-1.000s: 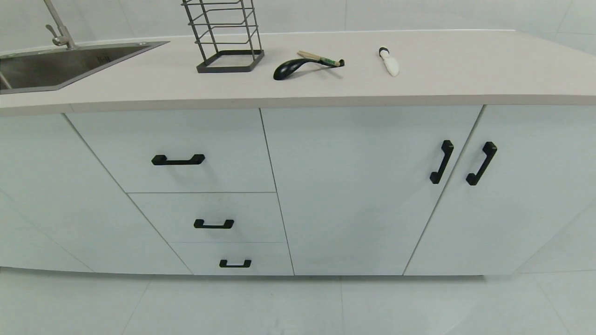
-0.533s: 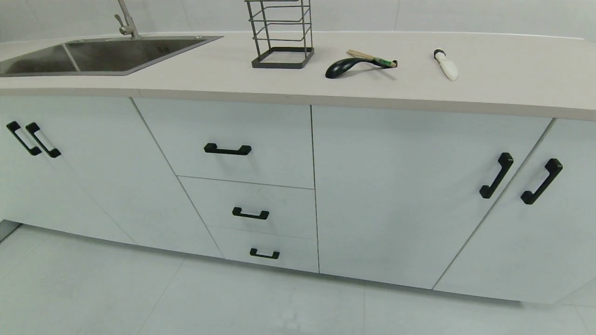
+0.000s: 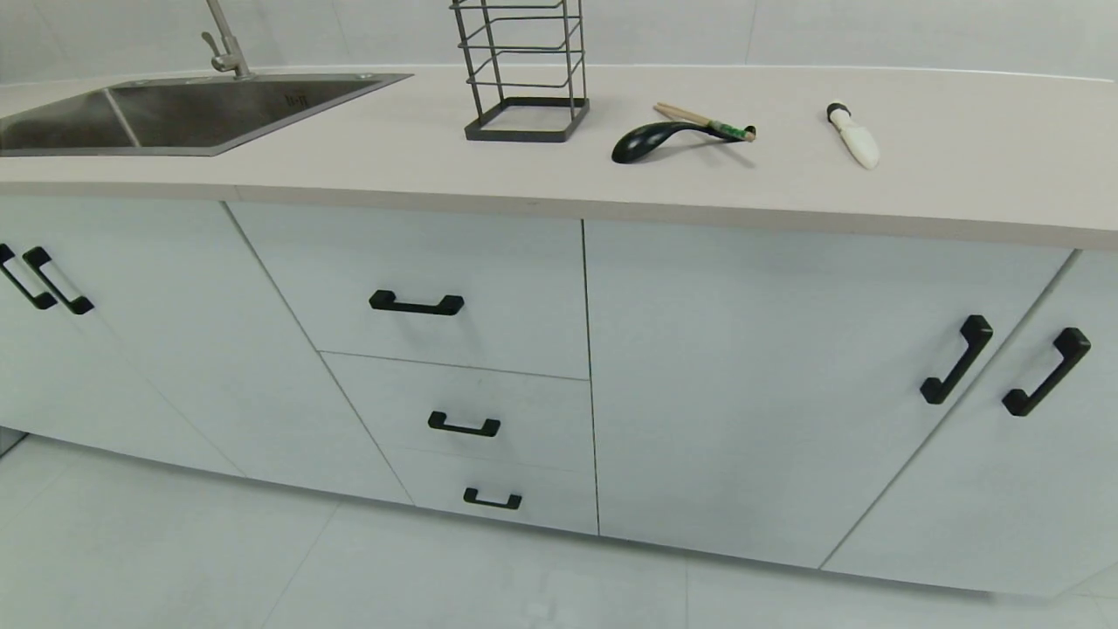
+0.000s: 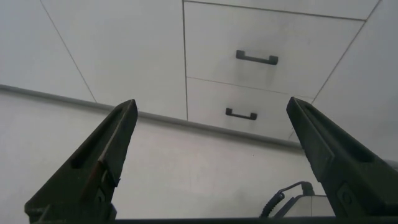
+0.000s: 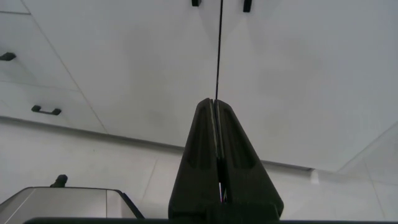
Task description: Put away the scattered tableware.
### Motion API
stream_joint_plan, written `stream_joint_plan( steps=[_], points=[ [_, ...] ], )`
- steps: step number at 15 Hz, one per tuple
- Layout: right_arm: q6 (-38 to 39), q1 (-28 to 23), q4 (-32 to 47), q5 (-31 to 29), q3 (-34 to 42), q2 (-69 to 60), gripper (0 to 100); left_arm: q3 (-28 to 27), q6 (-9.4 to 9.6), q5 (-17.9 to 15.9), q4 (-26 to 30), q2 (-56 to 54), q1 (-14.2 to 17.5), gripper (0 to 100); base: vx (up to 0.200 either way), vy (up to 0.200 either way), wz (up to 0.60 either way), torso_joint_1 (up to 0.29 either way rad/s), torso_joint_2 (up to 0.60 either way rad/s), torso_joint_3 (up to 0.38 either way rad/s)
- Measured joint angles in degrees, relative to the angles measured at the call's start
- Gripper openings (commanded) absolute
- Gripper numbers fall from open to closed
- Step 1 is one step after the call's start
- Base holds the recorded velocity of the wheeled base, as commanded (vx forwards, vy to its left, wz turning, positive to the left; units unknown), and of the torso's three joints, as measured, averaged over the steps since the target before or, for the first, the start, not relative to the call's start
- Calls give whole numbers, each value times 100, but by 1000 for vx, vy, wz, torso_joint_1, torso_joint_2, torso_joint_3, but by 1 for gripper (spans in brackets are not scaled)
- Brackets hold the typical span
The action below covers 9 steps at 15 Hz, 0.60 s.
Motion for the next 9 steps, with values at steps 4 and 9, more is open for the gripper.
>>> stream_joint_plan(
  steps=[4,9],
  points=[
    [0,-2,0,2,0,0,0,0,1,5,2,0,-4,100,0,100,0,10,1,0],
    [5,0,0,-2,0,0,0,-5,9,0,-12,0,5,100,0,80,0,0,2,0]
  ],
)
